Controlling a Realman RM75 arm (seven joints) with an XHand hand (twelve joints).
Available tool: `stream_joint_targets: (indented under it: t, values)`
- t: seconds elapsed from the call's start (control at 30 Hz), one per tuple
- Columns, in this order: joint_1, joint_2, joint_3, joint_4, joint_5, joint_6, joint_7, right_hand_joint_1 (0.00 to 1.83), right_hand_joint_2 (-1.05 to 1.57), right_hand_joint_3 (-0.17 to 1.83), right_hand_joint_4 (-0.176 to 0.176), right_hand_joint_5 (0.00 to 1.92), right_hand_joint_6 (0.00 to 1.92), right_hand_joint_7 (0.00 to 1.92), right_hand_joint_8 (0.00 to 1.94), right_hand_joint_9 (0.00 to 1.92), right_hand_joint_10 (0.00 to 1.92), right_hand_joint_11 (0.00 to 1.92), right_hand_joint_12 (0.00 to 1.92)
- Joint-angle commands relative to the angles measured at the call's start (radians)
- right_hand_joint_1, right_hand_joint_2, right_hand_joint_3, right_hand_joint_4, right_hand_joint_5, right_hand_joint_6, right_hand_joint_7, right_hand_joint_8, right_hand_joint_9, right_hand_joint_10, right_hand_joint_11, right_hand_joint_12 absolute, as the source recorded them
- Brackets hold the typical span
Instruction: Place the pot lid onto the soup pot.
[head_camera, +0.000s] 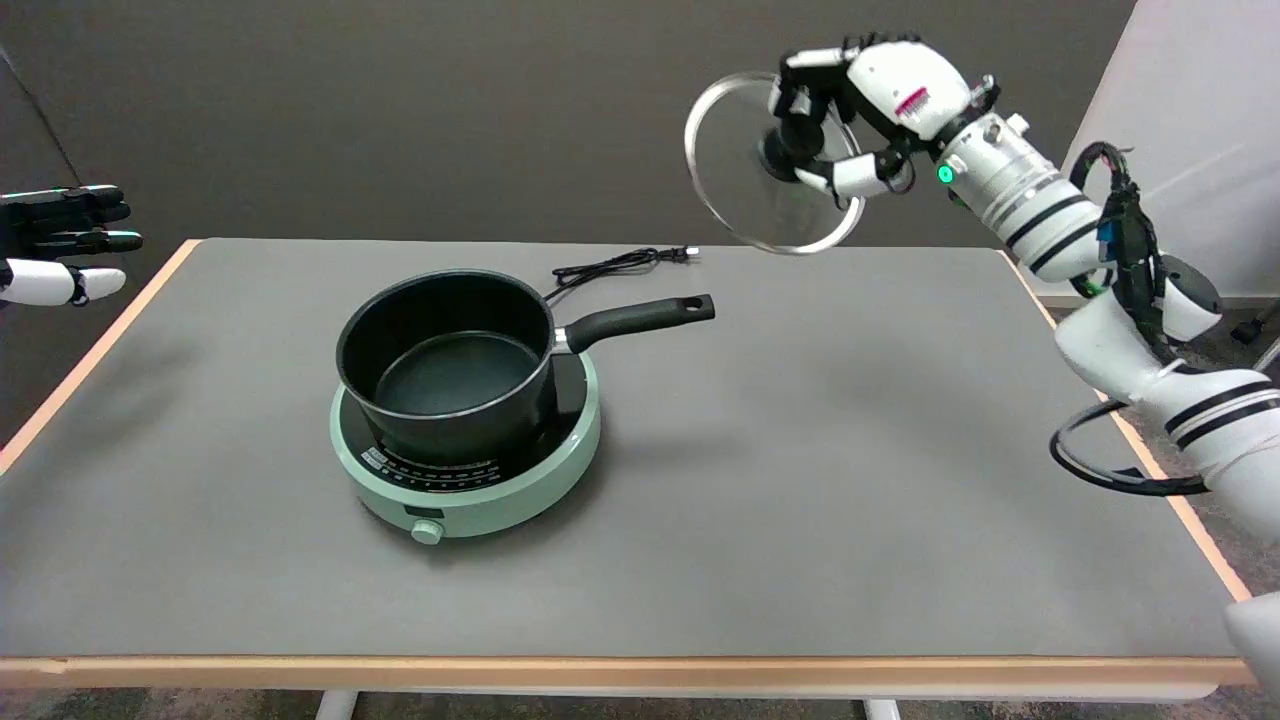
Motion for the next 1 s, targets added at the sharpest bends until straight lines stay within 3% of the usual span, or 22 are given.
stream_joint_targets:
  t: [0.03, 0.47, 1.0]
  values:
    - [0.115, -0.073, -0.112, 0.208, 0.0, -0.004, 0.001, 1.36, 0.83, 0.67, 0.176, 0.62, 1.25, 0.9, 1.33, 0.74, 1.78, 0.64, 1.15]
    - [0.31, -0.203, -0.416, 0.195, -0.135, -0.089, 0.001, 1.36, 0.82, 0.68, 0.176, 0.62, 1.25, 0.9, 1.34, 0.75, 1.77, 0.63, 1.19]
    - [0.525, -0.359, -0.742, 0.054, -0.193, -0.095, 0.025, 1.36, 0.82, 0.69, 0.176, 0.62, 1.25, 0.9, 1.34, 0.75, 1.78, 0.63, 1.2]
